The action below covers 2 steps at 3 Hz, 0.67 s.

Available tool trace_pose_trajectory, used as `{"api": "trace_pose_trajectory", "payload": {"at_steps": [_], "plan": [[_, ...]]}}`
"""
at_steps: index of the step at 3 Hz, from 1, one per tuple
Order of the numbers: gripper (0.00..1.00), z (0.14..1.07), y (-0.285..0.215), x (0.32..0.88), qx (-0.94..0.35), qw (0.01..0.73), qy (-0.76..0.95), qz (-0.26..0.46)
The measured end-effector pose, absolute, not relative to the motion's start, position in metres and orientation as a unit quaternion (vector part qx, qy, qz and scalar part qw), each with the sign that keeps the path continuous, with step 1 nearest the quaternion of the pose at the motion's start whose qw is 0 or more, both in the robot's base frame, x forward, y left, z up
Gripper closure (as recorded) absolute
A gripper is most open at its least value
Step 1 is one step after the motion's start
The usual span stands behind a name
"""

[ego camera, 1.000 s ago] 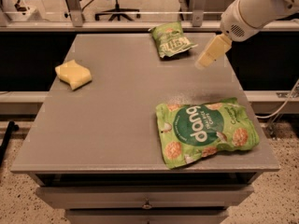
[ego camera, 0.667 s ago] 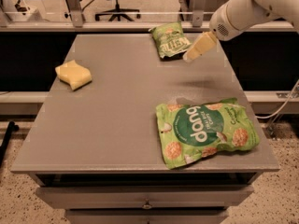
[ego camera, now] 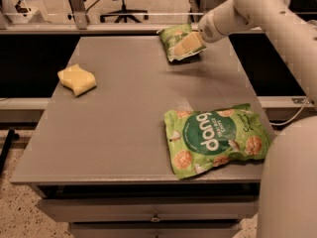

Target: Move green jalapeno chip bag near green rice chip bag

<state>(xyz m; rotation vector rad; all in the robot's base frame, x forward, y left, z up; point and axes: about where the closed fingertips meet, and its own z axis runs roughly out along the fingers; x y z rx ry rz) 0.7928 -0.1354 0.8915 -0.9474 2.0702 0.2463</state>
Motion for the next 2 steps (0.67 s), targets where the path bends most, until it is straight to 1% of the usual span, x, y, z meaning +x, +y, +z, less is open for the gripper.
{"api": "trace_pose_trajectory", "payload": {"at_steps": [1, 2], "plan": [[0.00, 0.878, -0.121, 0.817, -0.357, 0.419, 0.828, 0.102], [0.18, 0.862, -0.119, 0.835, -0.340, 0.418, 0.837, 0.090]]}}
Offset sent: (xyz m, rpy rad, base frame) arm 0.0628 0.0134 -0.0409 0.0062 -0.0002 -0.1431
